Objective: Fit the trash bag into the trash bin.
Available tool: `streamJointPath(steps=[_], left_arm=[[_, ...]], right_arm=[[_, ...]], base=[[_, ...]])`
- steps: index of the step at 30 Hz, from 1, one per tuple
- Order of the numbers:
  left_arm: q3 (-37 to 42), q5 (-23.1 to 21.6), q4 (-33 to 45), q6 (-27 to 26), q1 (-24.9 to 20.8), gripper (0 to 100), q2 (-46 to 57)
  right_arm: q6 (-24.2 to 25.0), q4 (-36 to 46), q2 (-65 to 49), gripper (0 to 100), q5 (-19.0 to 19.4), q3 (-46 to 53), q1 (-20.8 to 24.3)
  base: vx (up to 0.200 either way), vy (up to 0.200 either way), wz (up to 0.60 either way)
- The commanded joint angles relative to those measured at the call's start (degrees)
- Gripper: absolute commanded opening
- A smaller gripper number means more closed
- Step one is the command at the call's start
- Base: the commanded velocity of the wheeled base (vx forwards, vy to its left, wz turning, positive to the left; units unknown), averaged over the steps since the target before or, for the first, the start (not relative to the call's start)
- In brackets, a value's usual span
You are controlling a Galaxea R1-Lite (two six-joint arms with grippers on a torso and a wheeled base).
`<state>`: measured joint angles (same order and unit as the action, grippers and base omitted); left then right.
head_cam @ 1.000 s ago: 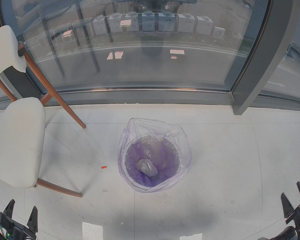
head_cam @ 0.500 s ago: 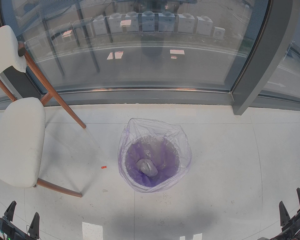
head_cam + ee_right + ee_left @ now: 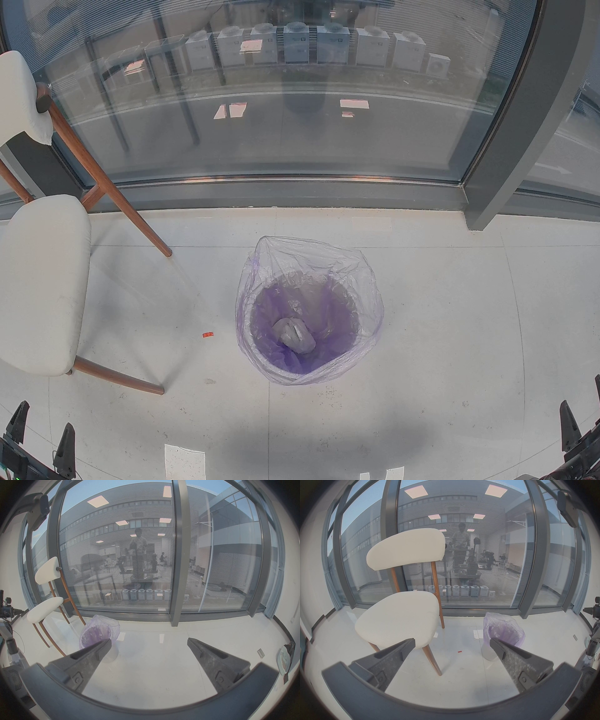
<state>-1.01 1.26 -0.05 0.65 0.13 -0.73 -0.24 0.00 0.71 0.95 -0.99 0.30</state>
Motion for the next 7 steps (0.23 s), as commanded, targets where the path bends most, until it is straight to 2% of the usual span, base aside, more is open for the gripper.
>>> streamJointPath(steps=[1, 7], left_arm=[[1.01, -0.03, -0.04, 0.14, 0.04, 100, 0.29], [1.01, 0.06, -0.04, 0.14, 0.04, 100, 0.29]], right_arm=[[-0.02, 0.00, -0.53, 100, -0.07, 0.99, -0.04], [-0.20, 0.00, -0.44, 100, -0.07, 0.99, -0.13]], base=[[0.000, 0.000, 0.00], [0.000, 0.000, 0.00]])
